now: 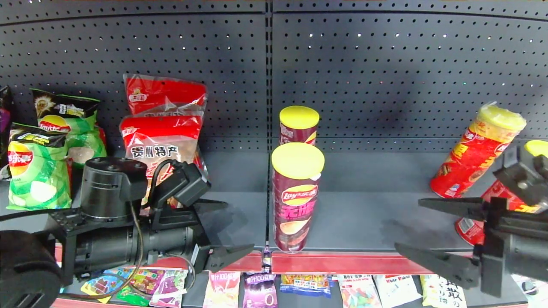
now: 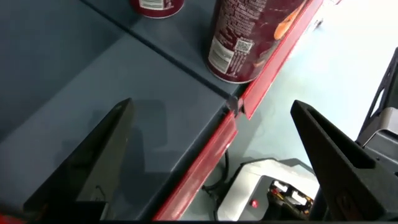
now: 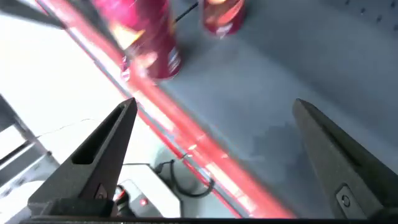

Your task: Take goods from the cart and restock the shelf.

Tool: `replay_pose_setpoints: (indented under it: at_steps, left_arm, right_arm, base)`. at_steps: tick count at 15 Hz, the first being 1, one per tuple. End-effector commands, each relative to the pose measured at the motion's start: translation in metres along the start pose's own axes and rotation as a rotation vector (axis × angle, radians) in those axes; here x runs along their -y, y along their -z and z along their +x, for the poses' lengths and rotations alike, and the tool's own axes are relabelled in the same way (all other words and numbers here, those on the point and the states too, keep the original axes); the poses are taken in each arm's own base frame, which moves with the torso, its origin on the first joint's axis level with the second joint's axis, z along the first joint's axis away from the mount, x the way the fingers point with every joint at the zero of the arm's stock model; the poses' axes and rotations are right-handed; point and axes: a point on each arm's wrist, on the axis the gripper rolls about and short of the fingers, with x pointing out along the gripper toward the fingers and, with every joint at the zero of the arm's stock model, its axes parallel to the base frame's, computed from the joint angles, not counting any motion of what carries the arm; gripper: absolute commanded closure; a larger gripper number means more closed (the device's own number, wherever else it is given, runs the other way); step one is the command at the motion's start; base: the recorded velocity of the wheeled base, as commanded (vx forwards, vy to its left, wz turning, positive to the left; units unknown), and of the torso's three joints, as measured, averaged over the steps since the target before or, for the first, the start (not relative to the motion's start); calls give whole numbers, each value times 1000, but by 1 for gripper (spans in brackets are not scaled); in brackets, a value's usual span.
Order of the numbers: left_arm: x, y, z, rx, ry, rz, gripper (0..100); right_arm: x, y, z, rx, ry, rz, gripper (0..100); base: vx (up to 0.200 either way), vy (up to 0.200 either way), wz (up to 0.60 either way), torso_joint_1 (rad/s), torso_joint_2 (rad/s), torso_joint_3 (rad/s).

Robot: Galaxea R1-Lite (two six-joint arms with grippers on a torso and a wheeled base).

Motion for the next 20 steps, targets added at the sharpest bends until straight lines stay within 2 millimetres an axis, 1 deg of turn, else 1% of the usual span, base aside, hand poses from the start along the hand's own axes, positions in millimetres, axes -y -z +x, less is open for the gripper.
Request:
replay_pose_setpoints:
  at_steps: [1, 2, 6, 11, 20]
  left_arm:
    - [-5, 1, 19, -27, 18, -6, 0]
    - [-8, 0, 26, -30, 20, -5, 0]
    - [-13, 0, 37, -42, 21, -3, 0]
    - [-19, -3, 49, -41, 13, -3, 0]
    - [-27, -9, 62, -30, 9, 1, 0]
  right_arm:
    - [-9, 16, -27, 55, -6, -5, 0]
    - [-9, 18, -32, 71, 4, -8, 0]
    - [-9, 17, -41, 105, 32, 16, 0]
    - [-8, 15, -41, 109, 35, 18, 0]
    - [-7, 13, -40, 109, 49, 18, 0]
  base:
    - [0, 0, 0, 0, 0, 0]
    - [0, 0, 0, 0, 0, 0]
    - [0, 0, 0, 0, 0, 0]
    - [0, 0, 0, 0, 0, 0]
    - [0, 0, 0, 0, 0, 0]
